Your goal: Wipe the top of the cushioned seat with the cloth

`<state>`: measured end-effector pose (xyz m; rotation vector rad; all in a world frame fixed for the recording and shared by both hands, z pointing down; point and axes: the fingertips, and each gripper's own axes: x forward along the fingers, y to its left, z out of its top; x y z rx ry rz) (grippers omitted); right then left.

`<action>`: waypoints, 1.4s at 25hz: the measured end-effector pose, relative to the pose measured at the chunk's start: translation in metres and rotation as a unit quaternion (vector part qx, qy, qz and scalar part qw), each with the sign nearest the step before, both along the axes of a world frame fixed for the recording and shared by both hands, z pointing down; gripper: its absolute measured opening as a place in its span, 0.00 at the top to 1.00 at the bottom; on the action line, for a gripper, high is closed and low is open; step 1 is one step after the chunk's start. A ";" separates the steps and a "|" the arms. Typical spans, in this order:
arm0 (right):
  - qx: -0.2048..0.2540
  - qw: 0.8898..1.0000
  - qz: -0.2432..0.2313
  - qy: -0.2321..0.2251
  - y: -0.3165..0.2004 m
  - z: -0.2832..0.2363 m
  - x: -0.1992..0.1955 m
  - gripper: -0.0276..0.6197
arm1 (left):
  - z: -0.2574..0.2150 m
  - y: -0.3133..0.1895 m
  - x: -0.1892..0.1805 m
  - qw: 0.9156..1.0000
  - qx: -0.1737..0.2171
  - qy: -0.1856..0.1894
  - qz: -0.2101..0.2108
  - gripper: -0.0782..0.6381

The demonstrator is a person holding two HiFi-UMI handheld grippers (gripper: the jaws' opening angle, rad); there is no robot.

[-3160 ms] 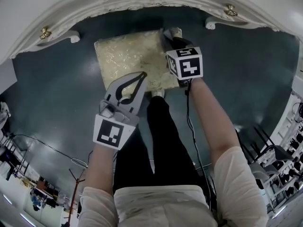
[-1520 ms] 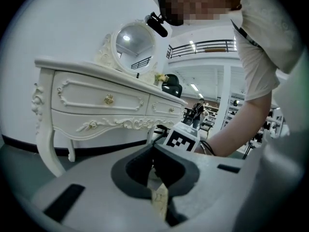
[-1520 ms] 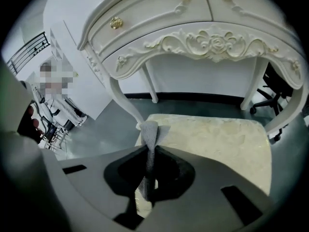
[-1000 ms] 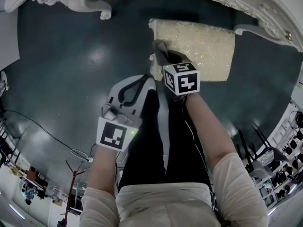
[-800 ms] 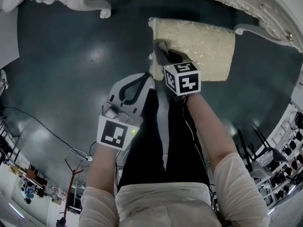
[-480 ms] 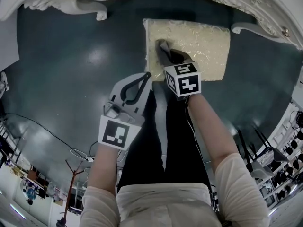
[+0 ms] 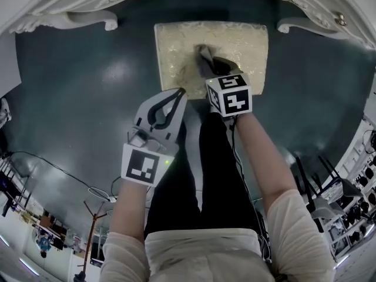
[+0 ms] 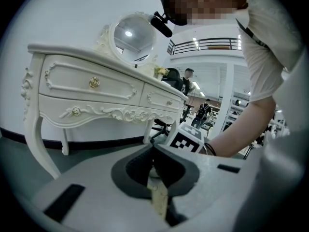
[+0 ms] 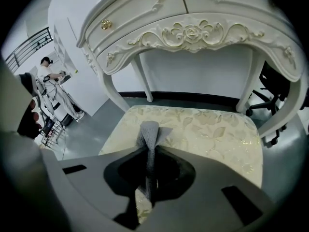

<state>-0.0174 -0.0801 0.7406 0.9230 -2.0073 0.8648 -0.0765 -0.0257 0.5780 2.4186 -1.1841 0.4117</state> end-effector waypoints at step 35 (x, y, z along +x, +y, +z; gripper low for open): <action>-0.011 0.995 0.066 0.072 -0.023 0.011 0.212 0.91 | 0.004 -0.028 0.158 1.000 0.003 -0.002 0.025 0.89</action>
